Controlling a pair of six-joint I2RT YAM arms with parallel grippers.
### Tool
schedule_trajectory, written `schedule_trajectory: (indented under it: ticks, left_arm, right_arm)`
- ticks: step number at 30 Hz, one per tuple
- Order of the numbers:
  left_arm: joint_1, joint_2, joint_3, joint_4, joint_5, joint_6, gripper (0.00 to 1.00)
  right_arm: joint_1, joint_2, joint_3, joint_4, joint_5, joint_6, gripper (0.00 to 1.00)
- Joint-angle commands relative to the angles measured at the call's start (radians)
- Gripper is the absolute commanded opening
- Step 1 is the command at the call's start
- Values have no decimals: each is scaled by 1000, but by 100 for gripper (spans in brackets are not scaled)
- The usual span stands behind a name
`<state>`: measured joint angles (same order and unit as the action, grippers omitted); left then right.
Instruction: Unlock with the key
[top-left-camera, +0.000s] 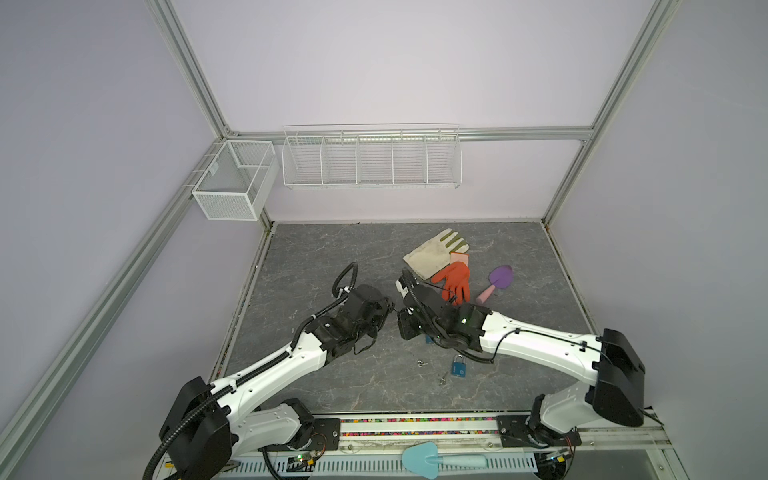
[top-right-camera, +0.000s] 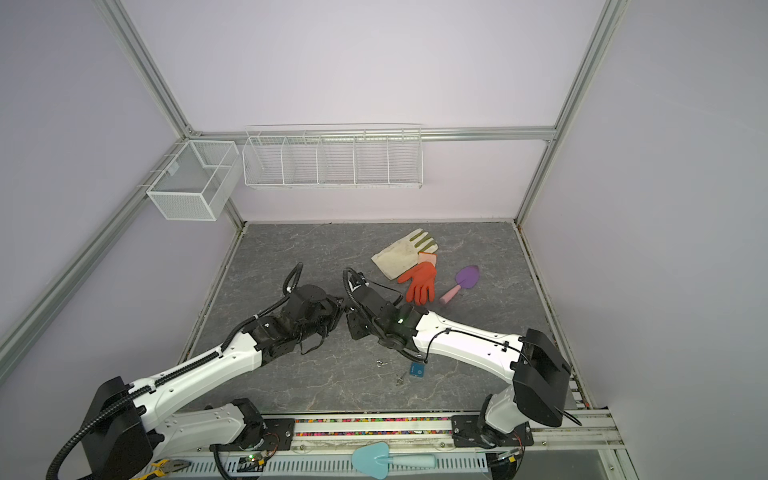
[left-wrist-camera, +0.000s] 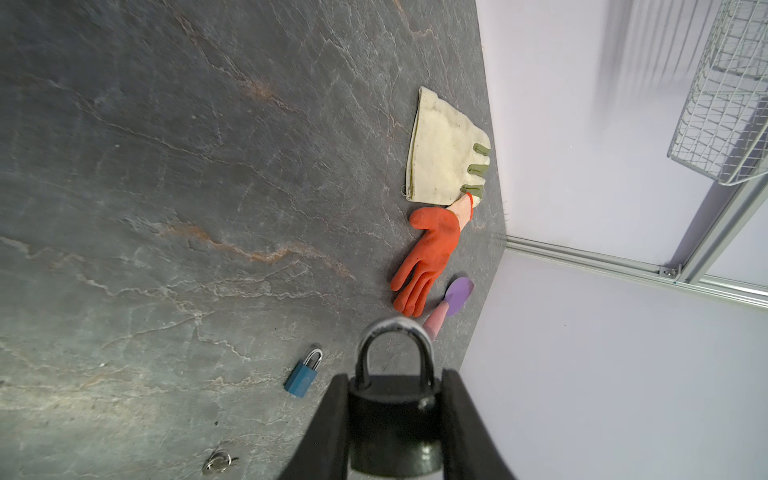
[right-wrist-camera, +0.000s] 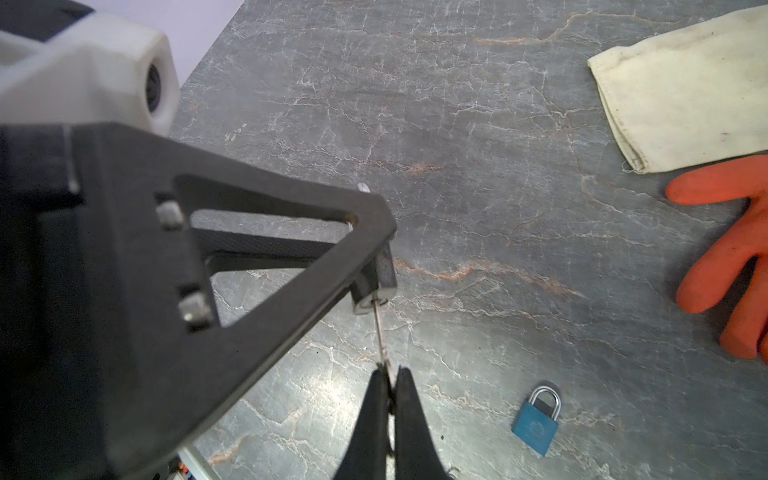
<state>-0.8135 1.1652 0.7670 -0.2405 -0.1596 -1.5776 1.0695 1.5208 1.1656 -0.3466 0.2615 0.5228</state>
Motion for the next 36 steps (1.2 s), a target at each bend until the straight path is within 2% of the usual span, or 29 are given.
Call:
schedule_trajectory:
  ticks: [1, 14, 23, 36]
  left_arm:
    - [-14, 8, 20, -37, 45, 5, 0]
    - [-13, -5, -12, -1, 35, -34, 0]
    - [-13, -51, -37, 23, -9, -136, 0]
    - [-11, -103, -32, -47, -92, -139, 0]
  right_arm:
    - [14, 1, 60, 91, -12, -22, 6]
    - [33, -21, 68, 25, 39, -29, 6]
    - [50, 4, 48, -22, 64, 21, 6]
    - [68, 58, 74, -33, 62, 32, 6]
